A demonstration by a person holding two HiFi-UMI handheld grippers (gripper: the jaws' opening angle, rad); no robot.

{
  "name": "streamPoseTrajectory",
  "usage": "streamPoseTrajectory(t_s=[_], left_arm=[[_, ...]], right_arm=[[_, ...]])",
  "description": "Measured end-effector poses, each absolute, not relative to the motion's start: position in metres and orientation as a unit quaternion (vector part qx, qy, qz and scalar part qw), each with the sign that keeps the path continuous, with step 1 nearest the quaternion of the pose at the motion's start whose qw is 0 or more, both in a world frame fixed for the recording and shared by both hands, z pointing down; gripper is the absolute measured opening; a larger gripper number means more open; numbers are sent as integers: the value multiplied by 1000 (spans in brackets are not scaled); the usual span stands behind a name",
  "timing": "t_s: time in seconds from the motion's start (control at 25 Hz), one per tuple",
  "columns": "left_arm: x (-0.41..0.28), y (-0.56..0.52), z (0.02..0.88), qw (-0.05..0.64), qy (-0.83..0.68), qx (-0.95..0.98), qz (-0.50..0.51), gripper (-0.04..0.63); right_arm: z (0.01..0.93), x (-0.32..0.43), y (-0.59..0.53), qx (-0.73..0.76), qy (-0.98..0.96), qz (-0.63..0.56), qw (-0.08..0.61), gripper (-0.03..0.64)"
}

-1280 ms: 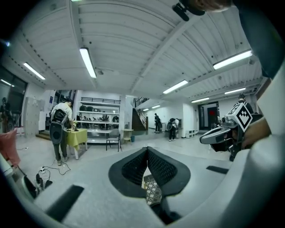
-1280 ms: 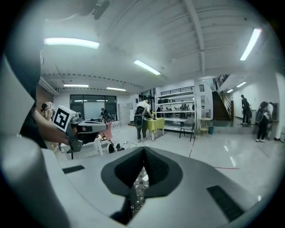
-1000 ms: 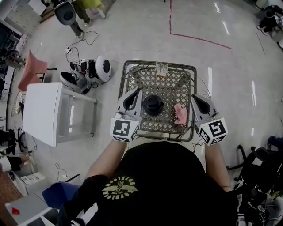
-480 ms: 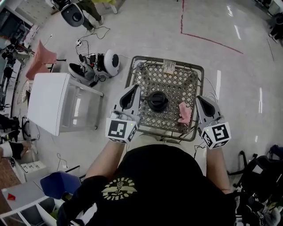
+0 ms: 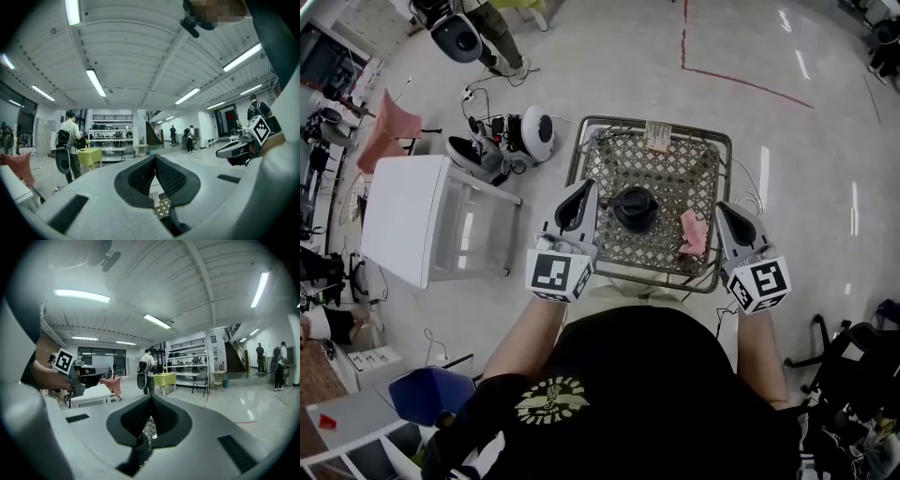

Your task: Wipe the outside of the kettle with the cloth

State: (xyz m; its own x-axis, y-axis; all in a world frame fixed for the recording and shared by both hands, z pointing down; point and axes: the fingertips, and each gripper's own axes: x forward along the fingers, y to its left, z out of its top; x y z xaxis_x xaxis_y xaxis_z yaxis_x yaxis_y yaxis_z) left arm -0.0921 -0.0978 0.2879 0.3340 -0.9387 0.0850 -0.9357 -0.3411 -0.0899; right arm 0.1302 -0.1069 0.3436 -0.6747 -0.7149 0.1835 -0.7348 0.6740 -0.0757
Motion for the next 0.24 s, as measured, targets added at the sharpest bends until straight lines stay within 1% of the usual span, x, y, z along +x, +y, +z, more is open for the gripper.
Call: streamPoseTrajectory(t_s=[0.24], left_arm=[[-111,-85,277,19,567,-822,-52,8]], right_arm=[[331,113,-93,406,-909,64,69,11]])
